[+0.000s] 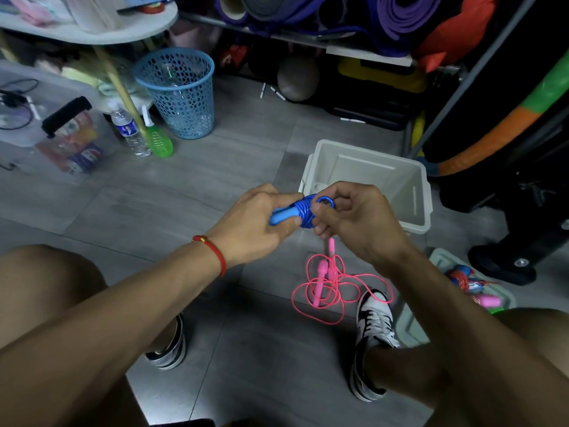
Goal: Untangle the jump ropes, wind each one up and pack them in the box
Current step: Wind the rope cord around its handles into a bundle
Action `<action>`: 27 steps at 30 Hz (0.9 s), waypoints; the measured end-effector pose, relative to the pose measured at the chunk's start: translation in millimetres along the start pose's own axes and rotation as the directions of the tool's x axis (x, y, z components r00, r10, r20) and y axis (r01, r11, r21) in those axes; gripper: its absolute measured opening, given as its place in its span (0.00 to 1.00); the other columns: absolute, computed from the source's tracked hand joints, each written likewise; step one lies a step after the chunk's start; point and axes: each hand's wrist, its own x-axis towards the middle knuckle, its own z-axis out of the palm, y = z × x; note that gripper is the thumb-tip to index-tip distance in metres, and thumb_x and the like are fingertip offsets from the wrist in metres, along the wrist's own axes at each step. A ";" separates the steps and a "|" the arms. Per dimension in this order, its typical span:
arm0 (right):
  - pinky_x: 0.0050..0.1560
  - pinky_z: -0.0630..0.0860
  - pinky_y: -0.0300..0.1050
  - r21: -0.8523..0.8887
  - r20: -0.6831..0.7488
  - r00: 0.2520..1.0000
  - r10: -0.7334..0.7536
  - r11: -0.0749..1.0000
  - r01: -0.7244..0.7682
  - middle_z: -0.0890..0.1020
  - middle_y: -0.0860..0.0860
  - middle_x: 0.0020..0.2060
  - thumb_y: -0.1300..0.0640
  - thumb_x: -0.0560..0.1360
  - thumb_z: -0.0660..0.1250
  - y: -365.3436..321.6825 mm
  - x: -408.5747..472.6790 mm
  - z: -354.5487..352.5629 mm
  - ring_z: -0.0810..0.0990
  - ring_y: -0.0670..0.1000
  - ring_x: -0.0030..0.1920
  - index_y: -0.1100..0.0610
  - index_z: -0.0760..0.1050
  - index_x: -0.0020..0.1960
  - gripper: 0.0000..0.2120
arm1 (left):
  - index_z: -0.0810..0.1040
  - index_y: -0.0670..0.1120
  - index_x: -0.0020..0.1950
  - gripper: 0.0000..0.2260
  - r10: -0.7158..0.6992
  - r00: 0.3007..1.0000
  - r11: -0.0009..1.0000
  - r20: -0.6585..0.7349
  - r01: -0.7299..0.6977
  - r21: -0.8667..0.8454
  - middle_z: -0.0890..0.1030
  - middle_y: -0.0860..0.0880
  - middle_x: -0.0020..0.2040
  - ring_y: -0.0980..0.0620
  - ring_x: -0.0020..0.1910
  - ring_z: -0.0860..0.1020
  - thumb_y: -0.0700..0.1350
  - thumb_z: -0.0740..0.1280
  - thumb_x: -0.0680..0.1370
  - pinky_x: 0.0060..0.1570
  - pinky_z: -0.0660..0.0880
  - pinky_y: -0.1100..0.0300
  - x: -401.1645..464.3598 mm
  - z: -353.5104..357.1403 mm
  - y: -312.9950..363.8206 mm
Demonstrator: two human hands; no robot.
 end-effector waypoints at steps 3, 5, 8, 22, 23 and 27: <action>0.37 0.80 0.47 0.022 -0.032 0.999 -0.015 1.000 0.015 0.84 0.56 0.30 0.61 0.76 0.73 -2.0 0.2 3.2 0.84 0.57 0.31 0.58 0.81 0.44 0.02 | 0.72 0.63 0.63 0.21 -0.033 0.995 0.998 -0.093 0.028 -0.058 0.78 0.45 0.43 0.55 0.45 0.74 0.49 0.70 0.71 0.47 0.74 0.57 1.4 0.1 2.6; 0.33 0.79 0.46 0.028 -0.082 0.996 -0.045 0.998 0.047 0.83 0.57 0.29 0.60 0.73 0.76 -4.9 0.6 2.6 0.83 0.57 0.30 0.60 0.81 0.43 0.05 | 0.80 0.59 0.59 0.18 -0.053 0.988 0.996 -0.146 0.042 -0.076 0.78 0.47 0.44 0.55 0.43 0.75 0.49 0.72 0.70 0.44 0.74 0.60 3.4 1.1 4.9; 0.31 0.78 0.43 0.094 -0.103 0.994 -0.045 0.994 0.055 0.82 0.59 0.29 0.62 0.70 0.79 -8.3 -0.9 3.1 0.82 0.54 0.28 0.63 0.81 0.43 0.08 | 0.78 0.52 0.64 0.25 -0.087 0.975 0.995 -0.206 0.078 -0.056 0.77 0.54 0.50 0.54 0.47 0.77 0.47 0.77 0.68 0.46 0.74 0.62 5.2 3.8 4.9; 0.34 0.83 0.47 -0.125 -0.135 0.977 -0.162 0.981 0.146 0.83 0.53 0.28 0.61 0.71 0.78 -19.1 -8.0 0.1 0.83 0.50 0.28 0.61 0.81 0.41 0.06 | 0.78 0.49 0.55 0.20 -0.050 0.953 0.981 -0.298 -0.009 -0.194 0.79 0.55 0.50 0.55 0.51 0.78 0.39 0.78 0.66 0.47 0.80 0.52 6.8 3.3 12.9; 0.33 0.83 0.47 -0.169 -0.162 0.968 -0.193 0.972 0.166 0.83 0.51 0.28 0.60 0.71 0.78 -19.1 -8.5 0.9 0.83 0.48 0.27 0.60 0.81 0.41 0.07 | 0.78 0.49 0.54 0.19 -0.063 0.954 0.978 -0.293 -0.001 -0.211 0.79 0.56 0.49 0.54 0.50 0.79 0.40 0.78 0.66 0.47 0.81 0.50 7.3 4.1 13.0; 0.38 0.81 0.46 -0.269 -0.239 0.917 -0.320 0.929 0.254 0.82 0.45 0.31 0.56 0.71 0.79 -18.5 -6.9 3.2 0.81 0.45 0.31 0.55 0.85 0.43 0.04 | 0.82 0.52 0.52 0.16 -0.088 0.950 0.978 -0.301 0.025 -0.206 0.81 0.54 0.47 0.54 0.47 0.80 0.45 0.78 0.66 0.47 0.80 0.52 8.5 3.4 12.8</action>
